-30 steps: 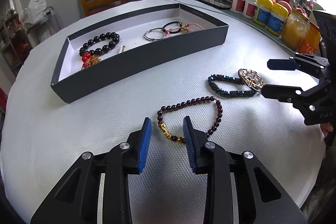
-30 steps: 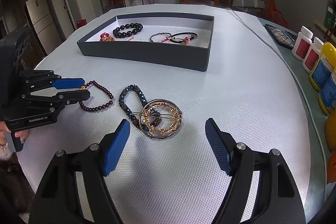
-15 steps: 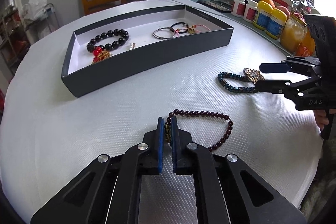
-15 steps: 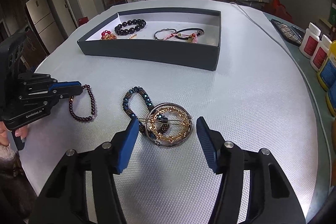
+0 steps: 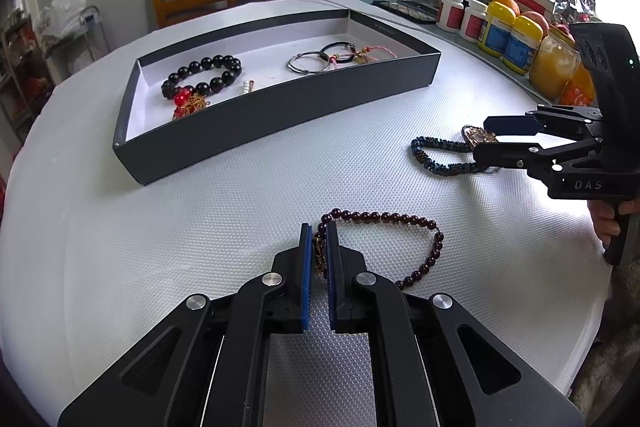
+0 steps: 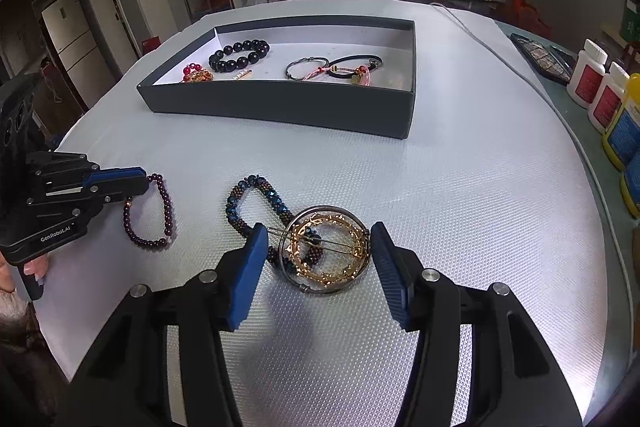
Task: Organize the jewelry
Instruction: 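Grasp the gold hoop brooch with the right tool and lift it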
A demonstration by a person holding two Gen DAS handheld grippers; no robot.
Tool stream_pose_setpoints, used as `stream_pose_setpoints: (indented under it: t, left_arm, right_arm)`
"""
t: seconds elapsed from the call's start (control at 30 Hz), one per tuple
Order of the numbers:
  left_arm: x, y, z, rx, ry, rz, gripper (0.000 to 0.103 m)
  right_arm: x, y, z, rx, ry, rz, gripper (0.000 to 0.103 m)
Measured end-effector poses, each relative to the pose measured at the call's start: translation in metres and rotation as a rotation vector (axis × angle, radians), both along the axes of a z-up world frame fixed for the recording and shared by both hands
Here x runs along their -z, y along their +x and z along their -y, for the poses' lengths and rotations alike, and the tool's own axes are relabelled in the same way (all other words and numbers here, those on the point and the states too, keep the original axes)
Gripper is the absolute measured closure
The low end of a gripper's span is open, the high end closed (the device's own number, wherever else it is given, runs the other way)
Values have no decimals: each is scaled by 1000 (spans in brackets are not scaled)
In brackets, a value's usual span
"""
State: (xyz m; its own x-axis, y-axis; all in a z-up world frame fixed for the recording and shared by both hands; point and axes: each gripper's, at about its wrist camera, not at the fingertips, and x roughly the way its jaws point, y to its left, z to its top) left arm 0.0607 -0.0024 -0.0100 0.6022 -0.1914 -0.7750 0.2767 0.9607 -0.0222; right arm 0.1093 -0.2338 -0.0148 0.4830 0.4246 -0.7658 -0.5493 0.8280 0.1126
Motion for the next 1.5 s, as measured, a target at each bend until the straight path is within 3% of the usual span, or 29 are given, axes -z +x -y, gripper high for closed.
stream_pose_setpoints:
  t: [0.73,0.93,1.2,1.5]
  left_arm:
    - [-28,-12,1,33,-34,79,97]
    - [-23,-13,1,37,-31,62,97]
    - [-19,-12,6,56,-32,52,97]
    - [-18,-12,9,67,-29,44,97]
  right_arm:
    - [-29,-15,6,-27,61,51,52]
    - [-17,-12,12,-5,14,32,52]
    - [-10,-15,43,-20,85,-65,52]
    - [-3,-36,43,-41,-11,-12,51]
